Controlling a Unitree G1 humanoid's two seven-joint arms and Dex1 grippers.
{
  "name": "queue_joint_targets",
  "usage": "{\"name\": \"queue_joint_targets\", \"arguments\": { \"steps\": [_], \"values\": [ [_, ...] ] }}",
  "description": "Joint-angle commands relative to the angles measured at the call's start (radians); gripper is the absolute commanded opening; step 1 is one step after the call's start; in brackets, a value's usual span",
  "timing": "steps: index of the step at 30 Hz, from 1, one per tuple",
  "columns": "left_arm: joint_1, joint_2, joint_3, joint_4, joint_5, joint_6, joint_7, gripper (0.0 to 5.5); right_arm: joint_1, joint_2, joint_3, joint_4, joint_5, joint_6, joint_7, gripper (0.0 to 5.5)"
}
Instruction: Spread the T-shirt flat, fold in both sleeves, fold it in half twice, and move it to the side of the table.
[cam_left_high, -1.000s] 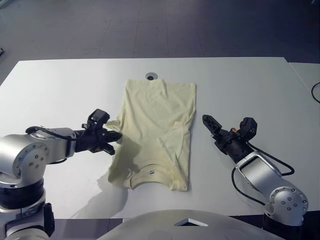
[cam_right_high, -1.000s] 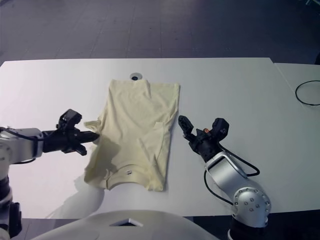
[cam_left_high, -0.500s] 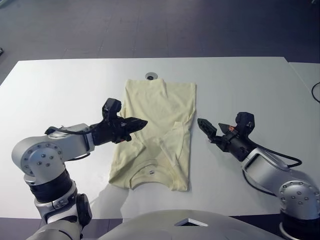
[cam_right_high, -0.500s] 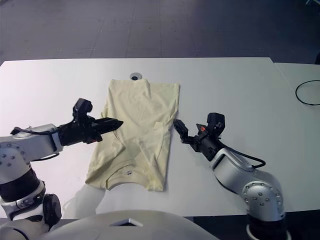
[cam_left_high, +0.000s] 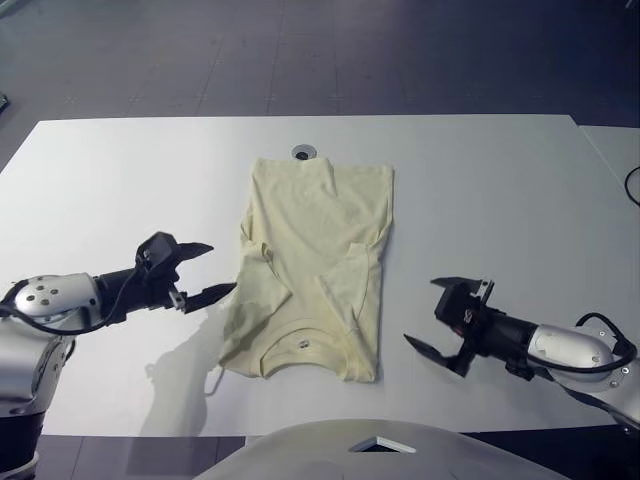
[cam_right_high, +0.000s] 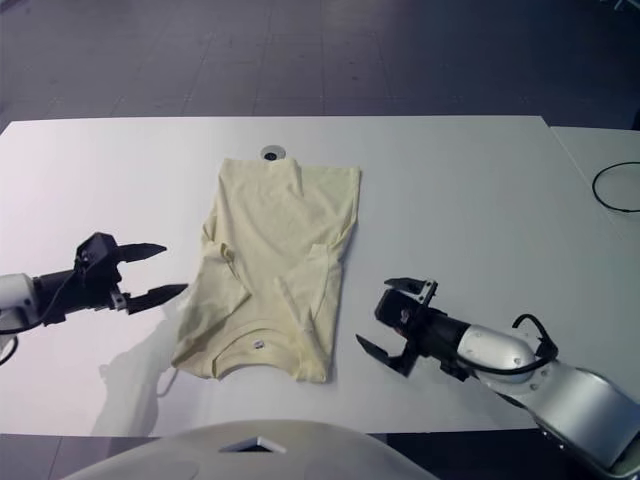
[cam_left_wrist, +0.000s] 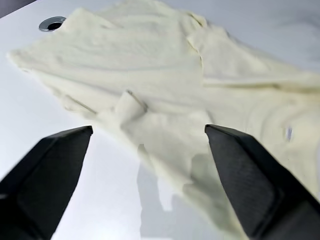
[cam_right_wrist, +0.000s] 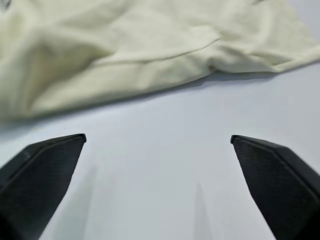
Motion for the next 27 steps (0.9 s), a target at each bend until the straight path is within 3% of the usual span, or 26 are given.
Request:
{"name": "queue_joint_targets", "arguments": {
  "steps": [1, 3, 10, 18, 25, 27],
  "values": [
    [0.081, 0.218, -0.135, 0.307, 0.338, -0.774, -0.263, 5.02, 0.095, -0.159, 0.153, 0.05, -0.368, -0.243, 0.185, 5.4],
    [0.088, 0.231, -0.169, 0.355, 0.408, -0.926, -0.246, 5.39, 0.098, -0.146, 0.17, 0.046, -0.409, -0.26, 0.198, 5.4],
    [0.0, 0.159, -0.241, 0.48, 0.773, -1.381, 0.007, 5.39, 0.025, -0.038, 0.227, 0.093, -0.547, -0.306, 0.229, 5.4],
    [0.036, 0.006, -0.23, 0.389, 1.011, -1.435, 0.234, 5.39, -0.096, 0.124, 0.316, 0.208, -0.684, -0.372, 0.284, 5.4],
    [0.073, 0.0, -0.284, 0.34, 1.047, -1.414, 0.335, 4.09, -0.115, 0.261, 0.4, 0.247, -0.831, -0.417, 0.324, 5.4],
    [0.074, 0.007, -0.3, 0.325, 1.045, -1.397, 0.353, 3.67, -0.111, 0.293, 0.401, 0.249, -0.858, -0.419, 0.335, 5.09]
  ]
}}
